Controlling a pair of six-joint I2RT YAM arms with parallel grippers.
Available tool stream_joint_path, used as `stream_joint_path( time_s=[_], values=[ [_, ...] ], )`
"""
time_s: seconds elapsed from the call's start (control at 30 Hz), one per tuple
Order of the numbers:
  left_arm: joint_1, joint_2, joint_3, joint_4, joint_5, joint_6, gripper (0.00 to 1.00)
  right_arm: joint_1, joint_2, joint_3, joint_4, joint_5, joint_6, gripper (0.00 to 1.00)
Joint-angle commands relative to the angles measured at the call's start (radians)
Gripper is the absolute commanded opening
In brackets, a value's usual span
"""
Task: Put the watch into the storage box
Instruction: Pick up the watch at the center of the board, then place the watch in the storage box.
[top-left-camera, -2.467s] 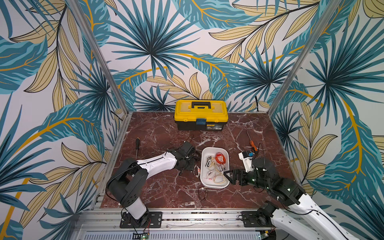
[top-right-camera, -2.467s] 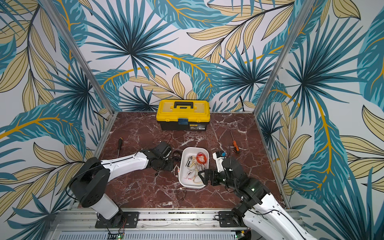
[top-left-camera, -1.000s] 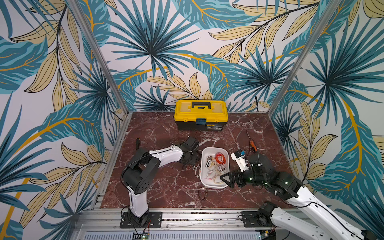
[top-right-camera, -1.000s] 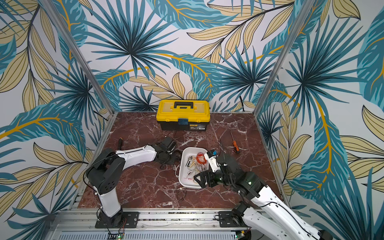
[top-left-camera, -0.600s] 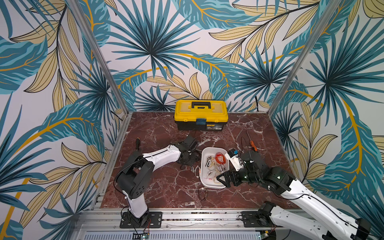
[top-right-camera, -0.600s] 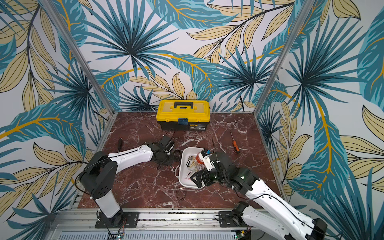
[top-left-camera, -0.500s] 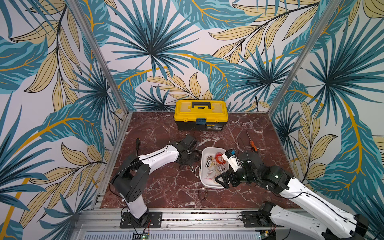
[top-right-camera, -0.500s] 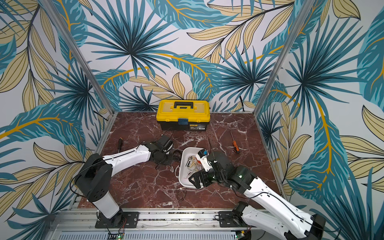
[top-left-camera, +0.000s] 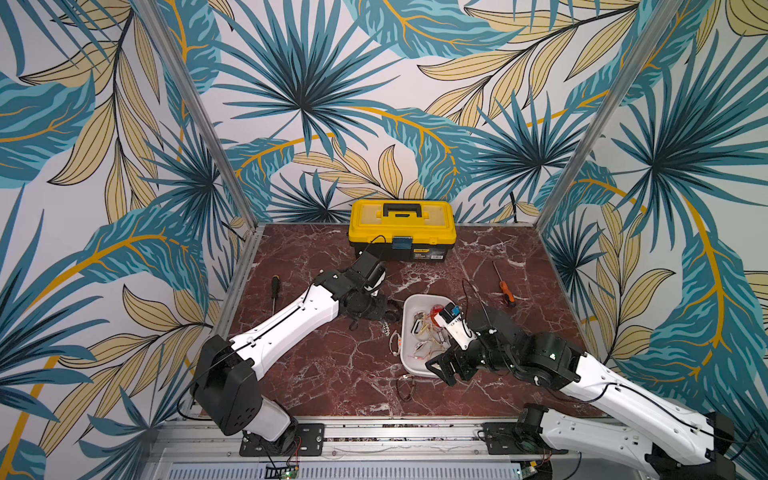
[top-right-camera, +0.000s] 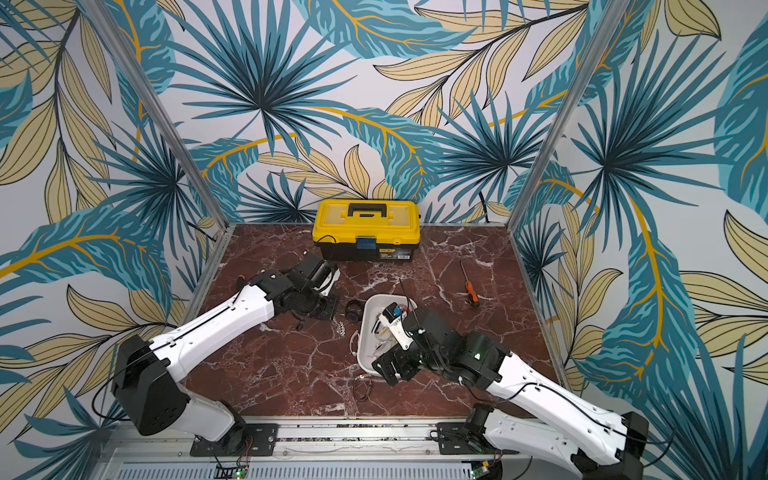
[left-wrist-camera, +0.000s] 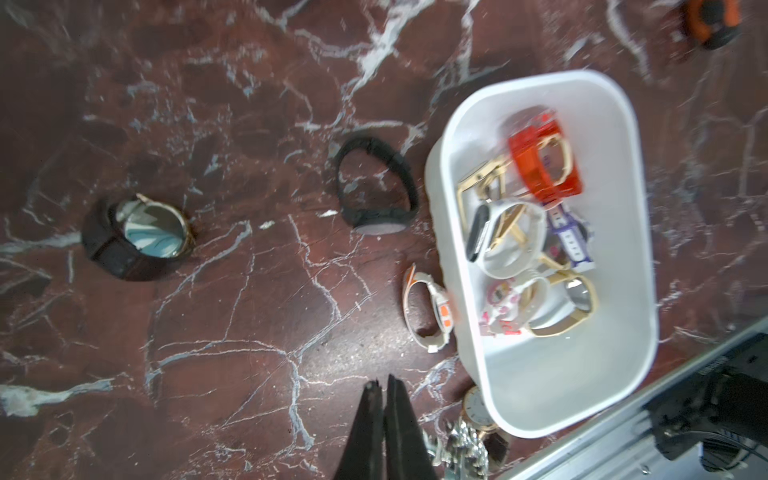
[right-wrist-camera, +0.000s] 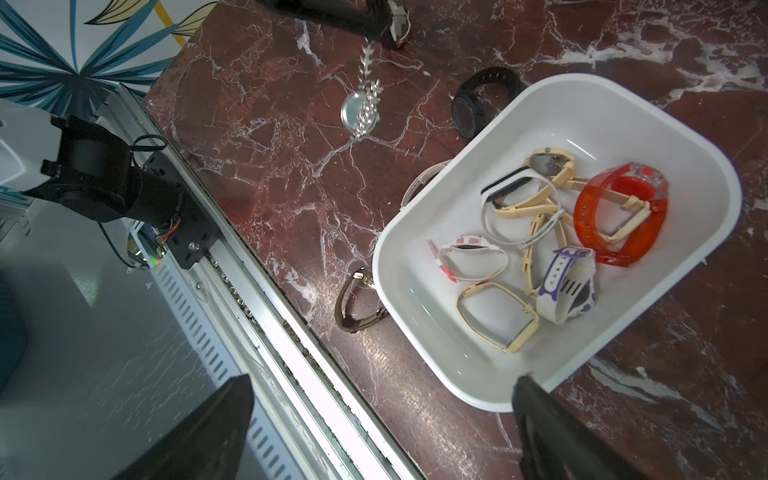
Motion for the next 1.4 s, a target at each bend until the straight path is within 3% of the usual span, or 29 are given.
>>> stream_joint_path(
  time_s=[0.0, 0.5, 0.87, 1.13, 1.37],
  values=[
    [-0.045, 0.004, 0.106, -0.069, 0.040, 0.009, 0.03, 0.008, -0.026, 0.020, -0.030, 0.044, -0.012, 1.00],
    [-0.289, 0.337, 0.291, 0.085, 0.123, -0.085, 0.03, 0.009, -0.141, -0.007, -0.073, 0.065, 0.030, 1.00],
    [-0.318, 0.457, 0.309, 0.134, 0.072, -0.117, 0.03, 0.010, -0.182, -0.038, -0.072, 0.057, 0.042, 1.00],
    [-0.328, 0.474, 0.277, 0.176, 0.018, -0.120, 0.11, 0.010, -0.173, -0.045, -0.056, 0.053, 0.046, 1.00],
    [-0.331, 0.446, 0.259, 0.187, -0.014, -0.126, 0.28, 0.009, -0.164, -0.039, -0.056, 0.055, 0.049, 1.00]
  ],
)
